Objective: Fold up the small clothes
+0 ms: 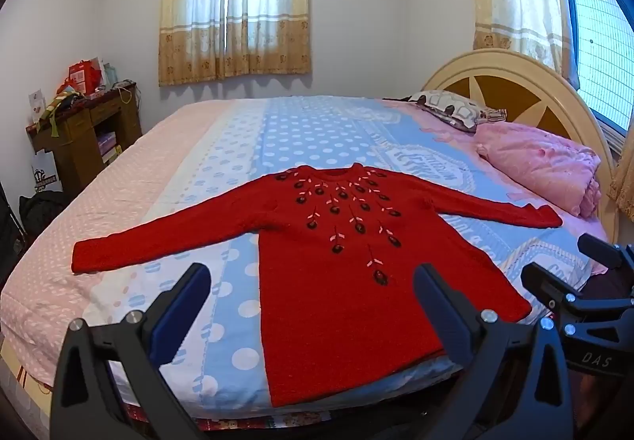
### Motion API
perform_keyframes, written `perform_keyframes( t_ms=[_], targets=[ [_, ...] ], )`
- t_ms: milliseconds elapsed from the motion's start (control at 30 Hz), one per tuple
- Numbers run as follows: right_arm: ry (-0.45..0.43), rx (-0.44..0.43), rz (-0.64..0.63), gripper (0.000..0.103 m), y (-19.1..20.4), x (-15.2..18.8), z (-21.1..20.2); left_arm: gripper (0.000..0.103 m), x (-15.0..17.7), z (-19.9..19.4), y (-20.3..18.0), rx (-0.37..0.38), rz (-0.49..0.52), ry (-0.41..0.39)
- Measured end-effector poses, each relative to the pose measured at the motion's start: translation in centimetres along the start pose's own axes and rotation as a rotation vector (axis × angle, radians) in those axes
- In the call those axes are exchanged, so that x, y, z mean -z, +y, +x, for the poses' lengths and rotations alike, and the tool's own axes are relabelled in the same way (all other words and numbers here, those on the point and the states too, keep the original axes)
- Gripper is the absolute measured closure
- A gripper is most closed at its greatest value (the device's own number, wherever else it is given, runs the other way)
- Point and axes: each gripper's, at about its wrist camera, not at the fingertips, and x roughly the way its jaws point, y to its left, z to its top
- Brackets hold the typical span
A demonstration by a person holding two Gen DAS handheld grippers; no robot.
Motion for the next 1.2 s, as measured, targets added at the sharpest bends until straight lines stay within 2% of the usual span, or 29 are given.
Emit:
perform_keyframes(
  t_ms=[1200],
  targets=[
    [0.007,-0.006,0.004,0.001,0.68,0.28,0.2,0.0,0.12,0.23,-0.18,-0.009,0.002,0.001]
  ],
)
